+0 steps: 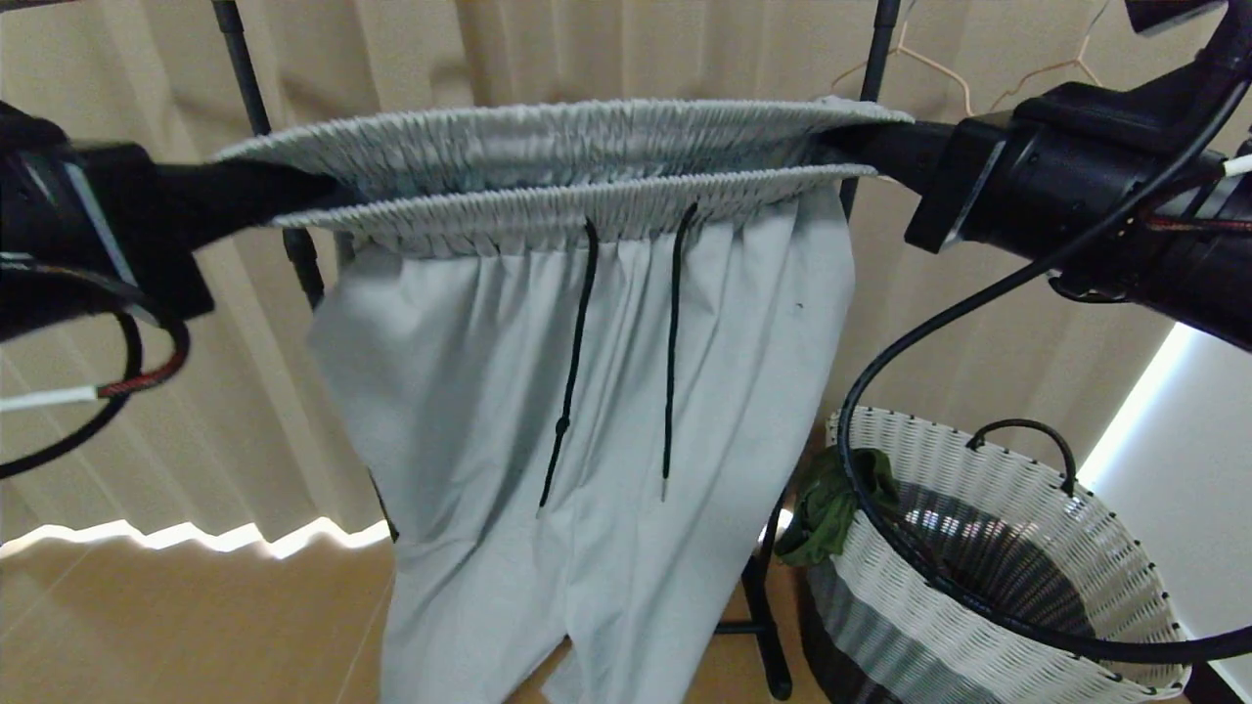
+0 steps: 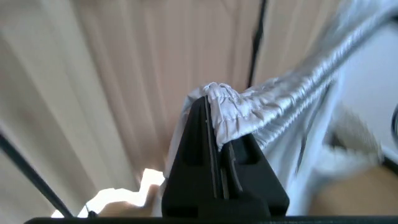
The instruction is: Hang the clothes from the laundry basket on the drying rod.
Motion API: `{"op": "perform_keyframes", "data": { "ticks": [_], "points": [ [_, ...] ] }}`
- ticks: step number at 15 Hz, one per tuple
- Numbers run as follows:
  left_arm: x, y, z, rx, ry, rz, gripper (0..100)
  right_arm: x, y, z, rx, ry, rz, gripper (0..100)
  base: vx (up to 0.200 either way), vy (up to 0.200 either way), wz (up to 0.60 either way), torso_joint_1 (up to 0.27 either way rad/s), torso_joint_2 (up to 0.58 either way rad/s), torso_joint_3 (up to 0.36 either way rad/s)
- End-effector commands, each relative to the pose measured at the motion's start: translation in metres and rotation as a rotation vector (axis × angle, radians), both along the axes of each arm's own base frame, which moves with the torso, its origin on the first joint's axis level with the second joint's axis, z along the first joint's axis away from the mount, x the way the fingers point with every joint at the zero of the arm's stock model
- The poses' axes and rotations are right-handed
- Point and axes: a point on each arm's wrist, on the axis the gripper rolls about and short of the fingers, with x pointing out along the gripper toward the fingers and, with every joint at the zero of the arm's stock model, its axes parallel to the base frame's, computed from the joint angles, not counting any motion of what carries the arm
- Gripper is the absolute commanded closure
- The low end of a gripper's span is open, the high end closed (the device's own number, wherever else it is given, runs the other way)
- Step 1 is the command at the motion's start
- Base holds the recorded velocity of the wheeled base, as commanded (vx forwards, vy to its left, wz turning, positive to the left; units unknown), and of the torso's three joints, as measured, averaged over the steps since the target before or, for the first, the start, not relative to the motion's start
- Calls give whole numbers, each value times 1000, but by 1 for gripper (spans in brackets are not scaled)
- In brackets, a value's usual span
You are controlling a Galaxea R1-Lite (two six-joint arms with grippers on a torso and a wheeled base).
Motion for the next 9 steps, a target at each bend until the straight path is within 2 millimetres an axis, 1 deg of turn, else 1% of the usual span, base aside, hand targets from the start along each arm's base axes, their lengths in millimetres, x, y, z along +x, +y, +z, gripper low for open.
{"op": "perform_keyframes", "data": {
  "ticks": [1,2,3,5,7,9],
  "points": [
    [22,-23,-38,81,135,-38,100,-2,-15,-9,-15,25,-45,100,0,0,0,0,0,0],
    [28,-30,-43,94,156,-46,100,-1,-19,-18,-27,44,-59,100,0,0,0,0,0,0],
    [32,-34,-42,96,158,-49,100,-1,-21,-21,-33,55,-65,100,0,0,0,0,0,0],
    [37,-42,-30,81,128,-66,100,1,-27,-23,-36,60,-91,100,0,0,0,0,0,0],
    [38,-44,-18,62,91,-71,100,4,-35,-23,-36,61,-122,100,0,0,0,0,0,0],
    [39,-45,-10,49,70,-65,100,8,-41,-23,-35,62,-149,100,0,0,0,0,0,0]
  ]
}}
